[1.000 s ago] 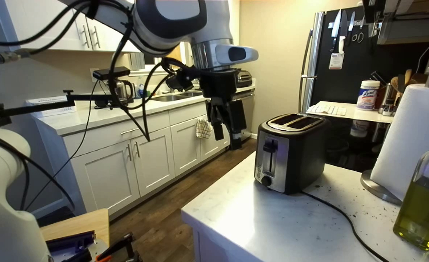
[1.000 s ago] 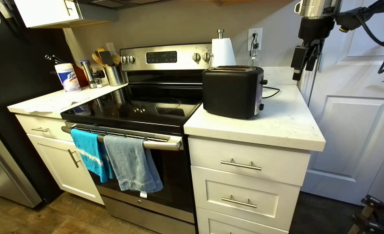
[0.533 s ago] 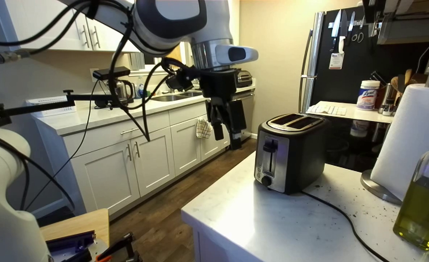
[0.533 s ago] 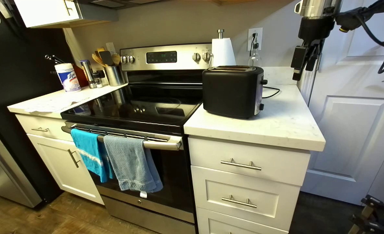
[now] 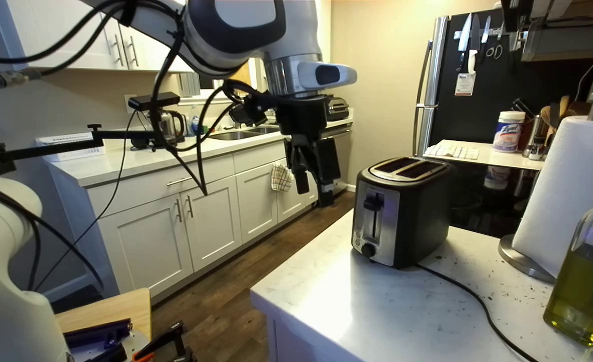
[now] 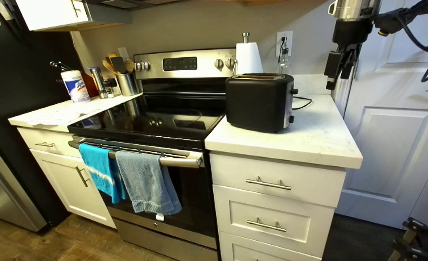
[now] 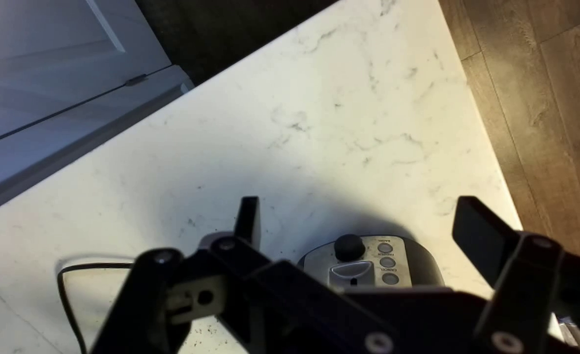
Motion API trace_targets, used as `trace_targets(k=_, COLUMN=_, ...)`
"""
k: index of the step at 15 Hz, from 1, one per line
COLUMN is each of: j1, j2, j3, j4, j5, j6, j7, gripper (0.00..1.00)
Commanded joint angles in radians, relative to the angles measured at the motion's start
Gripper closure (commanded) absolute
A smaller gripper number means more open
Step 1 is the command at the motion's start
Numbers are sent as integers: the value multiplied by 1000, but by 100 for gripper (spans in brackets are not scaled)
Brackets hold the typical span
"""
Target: Push the lever on the toaster downwards.
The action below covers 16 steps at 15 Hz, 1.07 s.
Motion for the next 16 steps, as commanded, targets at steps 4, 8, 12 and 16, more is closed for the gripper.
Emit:
trace_targets(k=4, j1=-20, j2=-33, j3=-17, j4=-32, j5=11, j6=20, j7=4, gripper=0)
trace_targets(k=8, j1=-33, j2=-42, j3=-62, j4=-41, j5=35, j6=27, j7=-36, gripper=25)
trace_targets(k=12, j1=-35, j2=-48, j3=-93, j4=-39, j5=45, j6=44, j7=-61, gripper=46)
trace_targets(k=16, j1=-32, j2=-24, j3=-98, j4=-22, j5=32, j6=125, j7=-81, gripper=72)
